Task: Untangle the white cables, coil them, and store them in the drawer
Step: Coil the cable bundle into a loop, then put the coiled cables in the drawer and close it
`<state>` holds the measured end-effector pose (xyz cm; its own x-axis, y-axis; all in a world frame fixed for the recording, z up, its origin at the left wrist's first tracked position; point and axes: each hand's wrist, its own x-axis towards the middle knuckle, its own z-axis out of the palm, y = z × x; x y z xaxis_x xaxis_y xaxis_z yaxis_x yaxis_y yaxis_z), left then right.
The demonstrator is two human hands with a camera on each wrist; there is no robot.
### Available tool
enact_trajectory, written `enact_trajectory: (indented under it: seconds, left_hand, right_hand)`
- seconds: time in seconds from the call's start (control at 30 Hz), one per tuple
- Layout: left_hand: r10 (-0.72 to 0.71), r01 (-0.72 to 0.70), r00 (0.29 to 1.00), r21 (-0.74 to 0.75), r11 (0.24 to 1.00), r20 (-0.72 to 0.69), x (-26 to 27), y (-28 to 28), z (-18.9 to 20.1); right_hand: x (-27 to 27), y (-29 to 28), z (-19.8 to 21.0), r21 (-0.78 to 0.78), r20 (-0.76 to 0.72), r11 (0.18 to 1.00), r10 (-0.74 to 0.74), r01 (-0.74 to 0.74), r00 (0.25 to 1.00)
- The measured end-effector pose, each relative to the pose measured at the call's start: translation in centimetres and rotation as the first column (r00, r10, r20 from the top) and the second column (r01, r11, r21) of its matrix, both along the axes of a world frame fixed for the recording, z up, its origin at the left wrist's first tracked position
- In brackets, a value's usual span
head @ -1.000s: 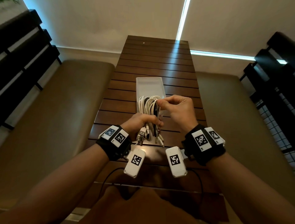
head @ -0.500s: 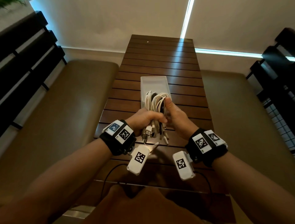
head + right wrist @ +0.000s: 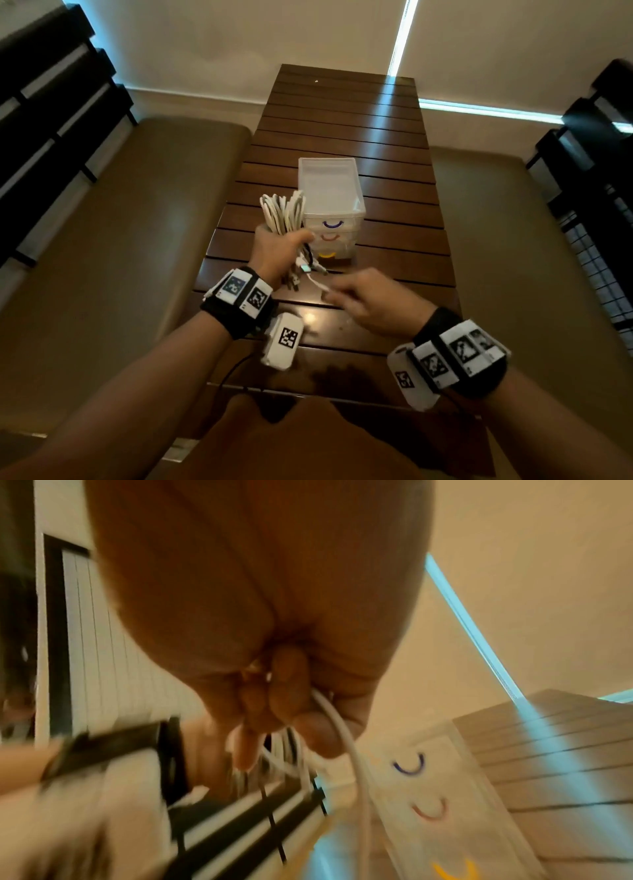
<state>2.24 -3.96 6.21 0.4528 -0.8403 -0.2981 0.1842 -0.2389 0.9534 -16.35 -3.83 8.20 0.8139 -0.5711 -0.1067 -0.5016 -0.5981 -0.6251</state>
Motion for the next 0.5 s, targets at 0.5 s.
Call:
enact_trajectory:
  seconds: [0.5]
  left_hand:
    - [-0.499, 0.536, 0.764, -0.029, 0.844, -0.408, -1.7, 3.6, -1.4]
  right_hand:
    - [2.4, -3.1, 1.1, 0.233, 0.444, 0.938, -0.336, 0.256, 0.831]
